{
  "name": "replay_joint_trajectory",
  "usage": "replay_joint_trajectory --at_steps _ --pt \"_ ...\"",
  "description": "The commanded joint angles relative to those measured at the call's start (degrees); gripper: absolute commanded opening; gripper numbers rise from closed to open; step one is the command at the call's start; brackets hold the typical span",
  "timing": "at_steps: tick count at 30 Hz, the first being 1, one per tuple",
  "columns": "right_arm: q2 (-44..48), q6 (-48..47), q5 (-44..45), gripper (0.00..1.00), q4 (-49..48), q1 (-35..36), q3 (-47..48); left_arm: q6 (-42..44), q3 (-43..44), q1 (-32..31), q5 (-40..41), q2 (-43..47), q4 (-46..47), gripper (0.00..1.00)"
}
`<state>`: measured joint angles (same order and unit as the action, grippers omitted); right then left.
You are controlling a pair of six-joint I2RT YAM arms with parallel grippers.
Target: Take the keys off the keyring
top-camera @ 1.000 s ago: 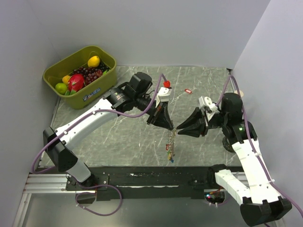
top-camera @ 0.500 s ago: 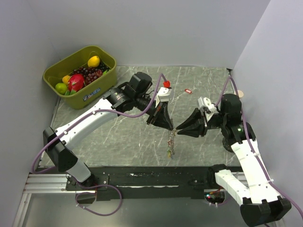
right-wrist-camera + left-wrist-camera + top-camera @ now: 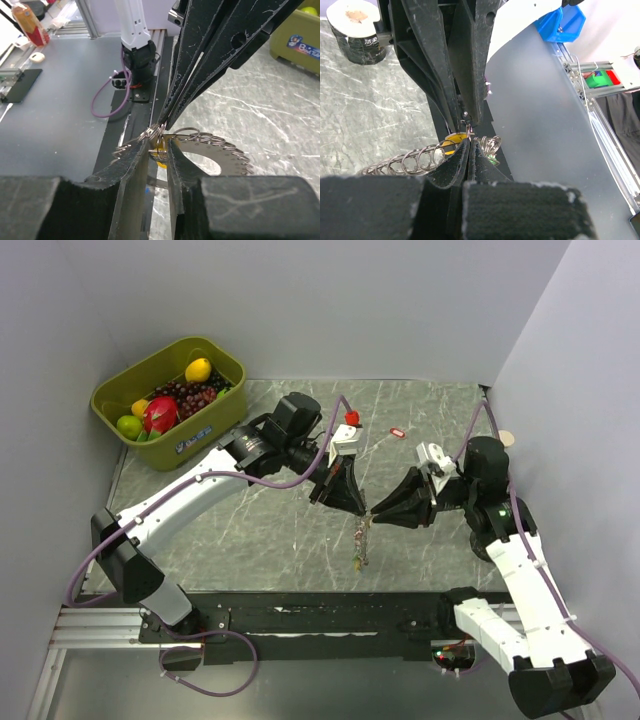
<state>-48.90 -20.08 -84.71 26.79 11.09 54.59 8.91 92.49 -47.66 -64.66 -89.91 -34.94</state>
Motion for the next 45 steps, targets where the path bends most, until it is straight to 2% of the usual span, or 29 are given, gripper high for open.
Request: replay_joint_trajectory --at_steps 1,5,8,11,13,15,18,21,22,23,26,28,31,35,39,45 --pt "-0.4 1.62 -1.42 0.29 -2.45 1.04 -0.1 0.06 2.52 0.11 -3.01 0.0 2.24 0.01" --pt "-1.1 -0.14 -2.65 0.29 -0.33 1.83 0.87 -0.03 2.87 0.11 -2.93 -0.27 2.24 0.01" --pt "-1.02 2.05 -3.09 0.28 -3.21 1.91 0.17 -0.2 2.61 0.11 -2.84 -0.44 2.42 0.01" --pt "-0.84 4.69 -3.01 0.19 -5.24 1.92 -0.36 -0.2 2.7 0.11 -2.75 -0.62 2.51 0.01" --pt "-0.93 4.87 -2.57 0.08 -5.43 1.92 -0.45 -0.29 2.87 0.11 -2.57 -0.71 2.59 0.01" --pt "-1.19 4.26 -2.22 0.01 -4.38 1.92 -0.27 -0.21 2.96 0.11 -2.49 -0.62 2.42 0.01" --pt "-1.54 1.28 -0.64 0.0 -0.01 2.0 0.87 -0.03 2.96 0.11 -1.7 -0.44 2.24 0.01" --pt "-2.16 -2.07 1.29 0.0 5.18 2.0 2.63 0.23 2.61 0.11 -0.21 0.08 2.24 0.11" --pt "-2.59 -2.86 1.56 0.0 6.6 2.0 3.15 0.76 2.7 0.11 0.41 0.26 1.81 0.22" --pt "-2.95 -4.69 2.0 0.0 8.27 2.09 4.46 1.11 2.87 0.11 1.46 0.43 1.46 0.27" --pt "-4.0 -8.91 4.63 0.0 15.91 2.27 7.19 3.22 3.75 0.11 8.3 1.31 -0.12 0.39" --pt "-4.27 -10.24 6.82 0.0 18.9 2.53 7.9 4.36 4.28 0.02 15.13 2.28 -0.39 0.4" --pt "-4.62 -9.37 7.89 0.0 19.36 2.79 7.99 7.26 4.46 -0.85 20.61 3.42 -1.71 0.39" --pt "-3.92 -0.87 9.99 0.0 11.74 2.79 5.1 11.3 4.81 -5.5 33.25 4.39 -3.2 0.37" --pt "-4.36 3.28 11.4 0.0 8.12 2.79 3.33 13.15 6.21 -8.06 38.02 4.48 -4.26 0.34" --pt "-5.32 6.36 11.14 0.0 5.91 2.09 2.1 19.12 4.29 -14.91 50.94 5.88 -5.84 0.33"
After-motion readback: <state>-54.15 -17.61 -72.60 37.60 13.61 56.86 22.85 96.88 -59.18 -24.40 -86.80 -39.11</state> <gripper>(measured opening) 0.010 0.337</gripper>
